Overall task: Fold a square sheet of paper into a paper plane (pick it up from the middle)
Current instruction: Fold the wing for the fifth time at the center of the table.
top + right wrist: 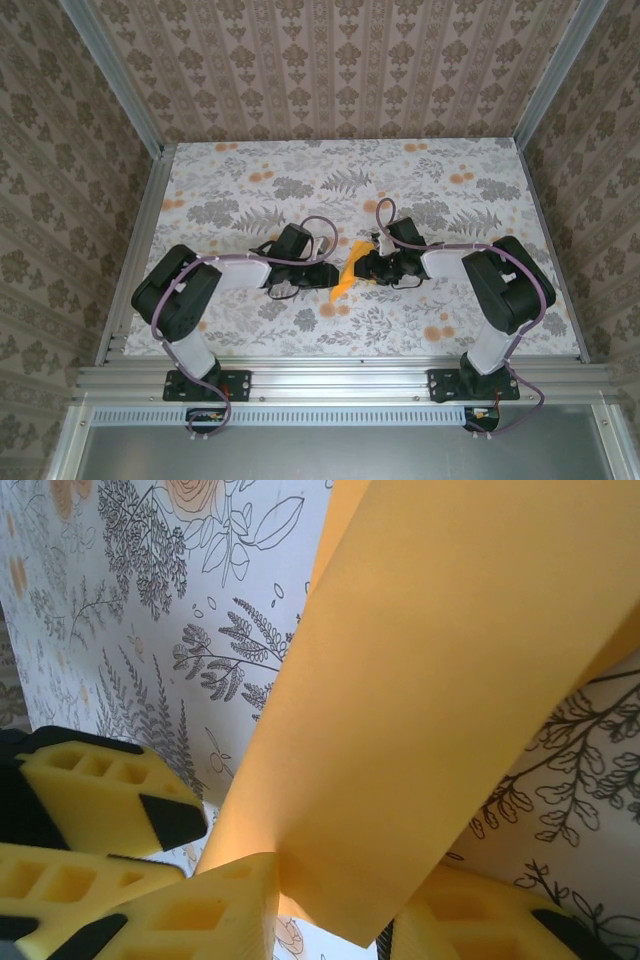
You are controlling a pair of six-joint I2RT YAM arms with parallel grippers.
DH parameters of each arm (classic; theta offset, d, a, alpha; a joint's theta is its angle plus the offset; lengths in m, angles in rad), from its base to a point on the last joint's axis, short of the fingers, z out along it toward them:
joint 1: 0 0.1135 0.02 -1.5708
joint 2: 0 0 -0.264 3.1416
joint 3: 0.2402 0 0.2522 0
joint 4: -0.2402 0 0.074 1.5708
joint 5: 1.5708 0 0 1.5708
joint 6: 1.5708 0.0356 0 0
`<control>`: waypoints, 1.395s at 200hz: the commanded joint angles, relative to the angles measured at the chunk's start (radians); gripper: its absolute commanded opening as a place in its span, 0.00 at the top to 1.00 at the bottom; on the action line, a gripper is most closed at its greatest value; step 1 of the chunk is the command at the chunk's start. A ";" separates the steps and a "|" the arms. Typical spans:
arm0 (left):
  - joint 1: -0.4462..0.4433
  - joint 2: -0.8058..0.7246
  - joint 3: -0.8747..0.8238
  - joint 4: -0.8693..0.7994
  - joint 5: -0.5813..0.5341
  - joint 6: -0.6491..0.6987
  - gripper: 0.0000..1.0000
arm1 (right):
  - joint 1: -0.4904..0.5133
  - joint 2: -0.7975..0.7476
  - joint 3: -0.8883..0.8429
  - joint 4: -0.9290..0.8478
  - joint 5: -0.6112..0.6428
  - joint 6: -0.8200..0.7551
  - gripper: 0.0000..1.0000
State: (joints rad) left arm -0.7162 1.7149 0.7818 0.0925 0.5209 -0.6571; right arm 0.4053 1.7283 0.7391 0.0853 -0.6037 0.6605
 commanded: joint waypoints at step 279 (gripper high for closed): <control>-0.115 0.086 0.229 -0.263 -0.202 -0.074 0.73 | -0.010 0.063 0.002 0.014 0.111 0.062 0.70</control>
State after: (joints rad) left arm -0.8234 1.7859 0.9764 -0.1436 0.3271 -0.7078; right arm 0.3988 1.7412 0.7437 0.1005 -0.6067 0.7238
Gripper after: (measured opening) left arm 0.266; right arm 0.331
